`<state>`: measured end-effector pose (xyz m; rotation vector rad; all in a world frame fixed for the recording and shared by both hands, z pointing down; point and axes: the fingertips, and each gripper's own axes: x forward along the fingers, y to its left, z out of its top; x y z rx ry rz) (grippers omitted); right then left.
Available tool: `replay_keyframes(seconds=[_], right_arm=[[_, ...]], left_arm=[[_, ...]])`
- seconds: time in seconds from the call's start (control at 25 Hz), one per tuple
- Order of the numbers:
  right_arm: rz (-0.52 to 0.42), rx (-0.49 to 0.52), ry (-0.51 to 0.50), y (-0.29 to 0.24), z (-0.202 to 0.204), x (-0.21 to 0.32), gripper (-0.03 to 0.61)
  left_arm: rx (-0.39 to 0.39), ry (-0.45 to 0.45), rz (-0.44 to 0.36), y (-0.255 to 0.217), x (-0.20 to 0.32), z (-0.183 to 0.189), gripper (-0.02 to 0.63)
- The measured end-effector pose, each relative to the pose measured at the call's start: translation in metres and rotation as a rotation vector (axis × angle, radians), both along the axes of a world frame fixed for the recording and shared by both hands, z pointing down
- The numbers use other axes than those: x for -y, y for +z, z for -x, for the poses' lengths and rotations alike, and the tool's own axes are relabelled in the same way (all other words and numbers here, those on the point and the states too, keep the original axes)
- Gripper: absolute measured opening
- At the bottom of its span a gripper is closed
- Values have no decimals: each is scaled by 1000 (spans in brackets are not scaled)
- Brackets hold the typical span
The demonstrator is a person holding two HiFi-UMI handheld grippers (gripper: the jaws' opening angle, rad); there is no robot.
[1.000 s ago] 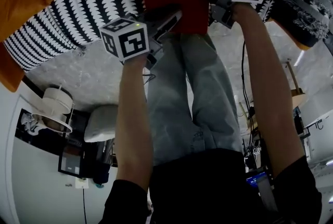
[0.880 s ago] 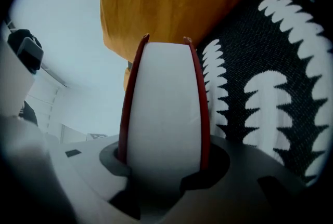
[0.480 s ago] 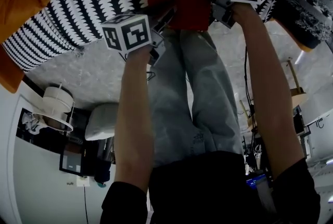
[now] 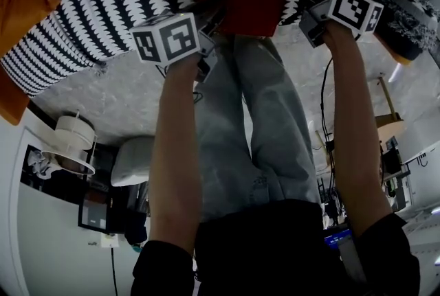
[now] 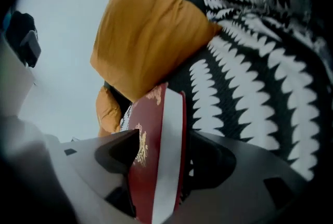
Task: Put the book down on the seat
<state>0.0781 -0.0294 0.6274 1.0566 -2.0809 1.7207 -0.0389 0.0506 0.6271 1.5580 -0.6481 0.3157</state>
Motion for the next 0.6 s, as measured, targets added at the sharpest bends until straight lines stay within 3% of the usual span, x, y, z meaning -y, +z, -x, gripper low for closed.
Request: replay_keyframes(seconds=[0.12,0.28,0.36,0.44,0.6], right_arm=[[-65,-69,30,-3,-43,-4,276],[-195,-134,-116,-29,-28,-15,77],[-225,-125,-214,-34,-3,-31,56],[-220,-182,-269,-26,13,-49,40],[-168,-342,-232,-9,32,-65,28]], left_arm=[[40,17,-2,15,-5,-24,12],[82,-22,43,17,-2,-31,12],[134,-37,39,14,4,-34,12],[194,-26,-2,13,4,-39,12],[336,14,-89,9,-1,-29,12]])
